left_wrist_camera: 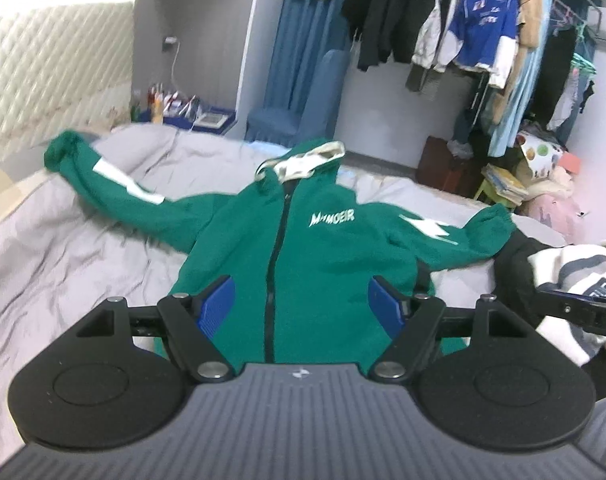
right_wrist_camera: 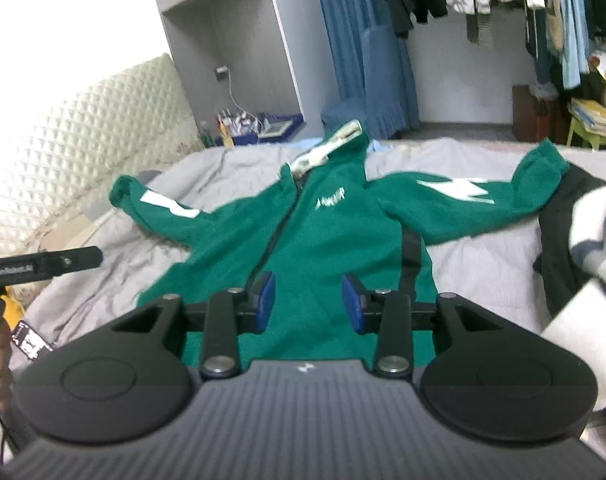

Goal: Fold large clothes

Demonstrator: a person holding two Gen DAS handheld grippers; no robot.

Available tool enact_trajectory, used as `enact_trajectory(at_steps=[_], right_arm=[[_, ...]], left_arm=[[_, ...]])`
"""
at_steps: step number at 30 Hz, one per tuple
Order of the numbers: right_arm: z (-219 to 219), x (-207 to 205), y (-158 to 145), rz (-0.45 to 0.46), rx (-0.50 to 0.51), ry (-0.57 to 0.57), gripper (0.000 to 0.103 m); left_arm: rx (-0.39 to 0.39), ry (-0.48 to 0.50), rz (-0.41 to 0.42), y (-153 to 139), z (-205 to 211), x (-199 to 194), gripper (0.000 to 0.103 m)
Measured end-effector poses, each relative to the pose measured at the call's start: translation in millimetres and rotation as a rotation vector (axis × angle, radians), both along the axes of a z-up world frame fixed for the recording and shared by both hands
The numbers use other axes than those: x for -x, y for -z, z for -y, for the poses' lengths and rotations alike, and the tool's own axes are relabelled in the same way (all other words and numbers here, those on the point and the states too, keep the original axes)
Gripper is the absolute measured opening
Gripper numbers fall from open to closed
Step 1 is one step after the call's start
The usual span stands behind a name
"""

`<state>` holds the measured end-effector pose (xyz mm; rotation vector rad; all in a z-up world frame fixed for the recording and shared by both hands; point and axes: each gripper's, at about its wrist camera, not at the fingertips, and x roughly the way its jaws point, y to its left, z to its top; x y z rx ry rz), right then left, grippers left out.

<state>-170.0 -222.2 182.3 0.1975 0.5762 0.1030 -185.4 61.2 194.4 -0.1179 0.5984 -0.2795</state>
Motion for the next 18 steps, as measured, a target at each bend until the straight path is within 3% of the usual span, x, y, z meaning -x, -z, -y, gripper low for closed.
enact_trajectory(at_steps=[9,15,18], right_arm=[[-4.8,0.0,-7.7,0.084,0.002,-0.03,0.047],[-9.1,-15.5,-6.8,0.143,0.032,-0.054,0.047],[-12.6,-26.8,0.2,0.161,0.041,-0.066,0.047]], left_arm=[[-0.031,0.007,0.071,-18.5,24.8,16.2,0.081],[-0.062,0.01,0.15,-16.4,33.0,-2.7,0.085],[-0.071,0.0,0.144,-4.4,34.7,-19.0,0.086]])
